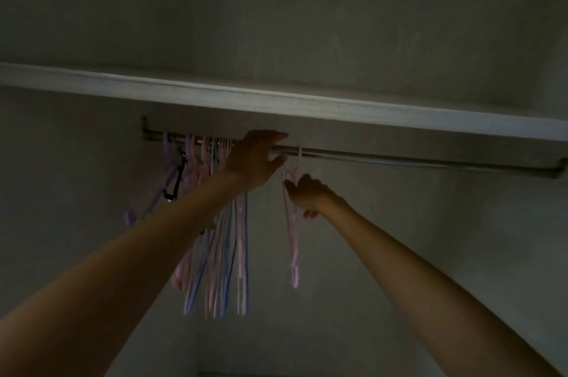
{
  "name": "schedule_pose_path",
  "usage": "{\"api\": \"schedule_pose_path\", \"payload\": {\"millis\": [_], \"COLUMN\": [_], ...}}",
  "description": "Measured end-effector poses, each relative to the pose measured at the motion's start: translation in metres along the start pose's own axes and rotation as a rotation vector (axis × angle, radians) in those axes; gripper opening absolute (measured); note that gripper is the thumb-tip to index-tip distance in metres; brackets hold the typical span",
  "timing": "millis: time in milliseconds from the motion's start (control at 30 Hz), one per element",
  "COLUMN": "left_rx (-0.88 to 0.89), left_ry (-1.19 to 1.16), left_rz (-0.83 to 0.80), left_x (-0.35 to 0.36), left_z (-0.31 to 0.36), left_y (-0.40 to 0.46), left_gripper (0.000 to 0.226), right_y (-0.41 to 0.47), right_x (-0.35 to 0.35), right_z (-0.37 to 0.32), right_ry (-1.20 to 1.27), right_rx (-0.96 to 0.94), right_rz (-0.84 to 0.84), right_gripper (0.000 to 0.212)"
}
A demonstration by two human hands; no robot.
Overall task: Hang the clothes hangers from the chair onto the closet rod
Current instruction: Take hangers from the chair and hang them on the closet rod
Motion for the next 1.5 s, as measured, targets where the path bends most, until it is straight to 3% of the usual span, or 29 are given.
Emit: {"api": "schedule_pose_path", "payload": {"millis": [100,200,300,533,733,967,1100,1233,1500], "left_rx": [0.056,0.130,0.210,0.151,0.063,0.066,0.053,0.021,0.009], "left_ry": [0.058,0.121,0.223,0.275,0.182,0.194,0.220,0.095,-0.104], "left_rz": [-0.151,-0.239,-0.162,-0.119,-0.202,-0.153,-0.105,-0.100,-0.463], "left_x": [0.011,0.022,0.016,-0.018,-0.022,-0.021,-0.028,-0.014,0.095], "left_z": [0.005,0.011,0.012,-0.028,-0.056,-0.048,-0.014,0.040,0.182], "left_y": [0.015,0.031,0.037,0.011,-0.006,-0.011,-0.021,-0.048,-0.129], "left_gripper": [0.053,0.048,0.038,0.040,0.047,0.054,0.046,0.031,0.023], "right_y": [0.003,0.006,-0.002,-0.015,-0.009,-0.018,-0.040,-0.078,-0.179], "right_x": [-0.027,-0.025,-0.003,0.036,0.051,0.040,0.027,0.014,0.018], "right_z": [0.016,0.018,0.005,-0.043,-0.063,-0.044,-0.009,0.054,0.249], "right_ry": [-0.004,0.181,0.275,0.526,0.589,0.589,0.586,0.570,0.633], "right_rx": [-0.087,-0.086,-0.086,-0.184,-0.157,-0.125,-0.095,-0.095,0.115], "right_rz": [0.154,-0.038,-0.226,-0.344,-0.293,-0.245,-0.235,-0.234,-0.194], "right_gripper": [0.057,0.053,0.053,0.058,0.053,0.044,0.036,0.030,0.029]}}
Point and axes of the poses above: each hand's wrist, its own y-axis towards the middle knuckle, its own x-axis out of the palm, z = x × y, the point moved 6 cm from there along y, towards the middle knuckle, and after that the axes turned 8 degrees about x, right-handed, at the moved point
